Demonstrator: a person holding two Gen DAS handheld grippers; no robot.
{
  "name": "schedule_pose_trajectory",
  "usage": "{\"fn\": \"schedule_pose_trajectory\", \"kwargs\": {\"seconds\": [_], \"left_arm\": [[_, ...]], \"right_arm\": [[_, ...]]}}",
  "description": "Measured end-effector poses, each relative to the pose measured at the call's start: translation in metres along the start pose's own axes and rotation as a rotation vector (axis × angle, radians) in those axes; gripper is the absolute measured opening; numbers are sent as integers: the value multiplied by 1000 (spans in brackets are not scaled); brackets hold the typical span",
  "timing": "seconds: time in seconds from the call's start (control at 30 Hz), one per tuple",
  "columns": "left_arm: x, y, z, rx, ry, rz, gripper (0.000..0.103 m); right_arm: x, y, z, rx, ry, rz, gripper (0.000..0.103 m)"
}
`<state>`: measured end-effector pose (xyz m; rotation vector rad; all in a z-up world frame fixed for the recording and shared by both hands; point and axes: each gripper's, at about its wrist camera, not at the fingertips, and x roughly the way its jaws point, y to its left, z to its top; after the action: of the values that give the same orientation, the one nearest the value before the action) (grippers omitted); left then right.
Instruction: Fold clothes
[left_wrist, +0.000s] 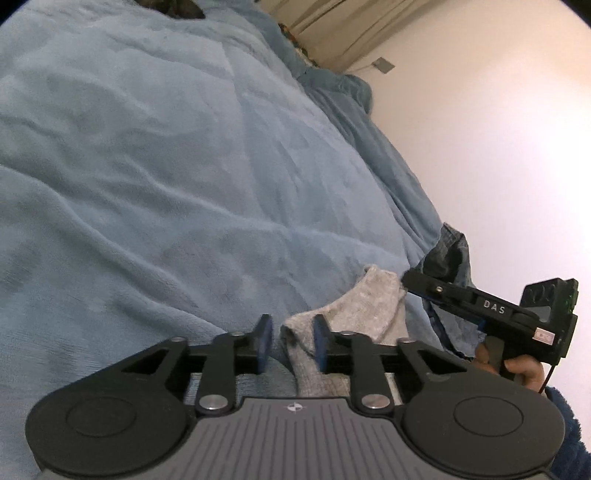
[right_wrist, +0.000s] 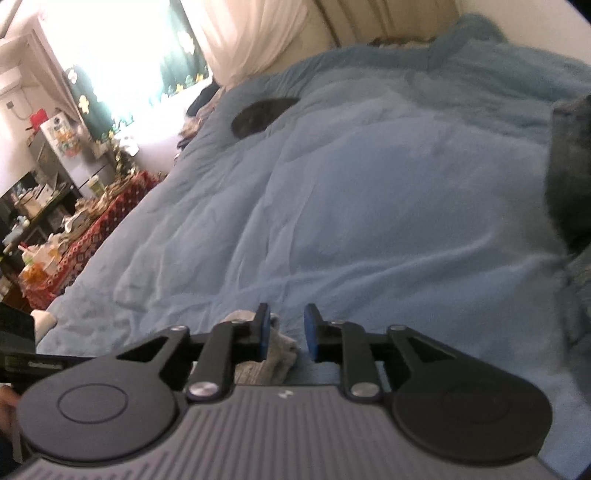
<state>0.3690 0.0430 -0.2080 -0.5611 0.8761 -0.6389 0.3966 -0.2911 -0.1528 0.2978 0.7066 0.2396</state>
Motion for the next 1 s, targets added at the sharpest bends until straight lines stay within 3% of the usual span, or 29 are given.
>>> {"fn": "schedule_pose_trajectory", "kwargs": {"seconds": [0.2, 0.37, 0.63, 0.83, 0.97, 1.0], "left_arm": [[-31, -44, -16, 184, -12, -40, 26], [-23, -76, -55, 304, 73, -55, 26], [-42, -70, -100, 354, 104, 6, 26], [-56, -89, -125, 516, 52, 129, 28], [-67, -108, -130, 596, -31, 137, 26], [-68, -114, -133, 629, -48, 136, 18]], "right_arm": [[-33, 46, -27, -148, -24, 41, 16], [-40, 75, -74, -179, -6, 48, 16], [-68, 101, -161, -191, 36, 40, 17], [-89, 104, -181, -175, 42, 40, 18], [-100, 119, -175, -253, -33, 32, 16], [-99, 123, -175, -269, -37, 36, 13]]}}
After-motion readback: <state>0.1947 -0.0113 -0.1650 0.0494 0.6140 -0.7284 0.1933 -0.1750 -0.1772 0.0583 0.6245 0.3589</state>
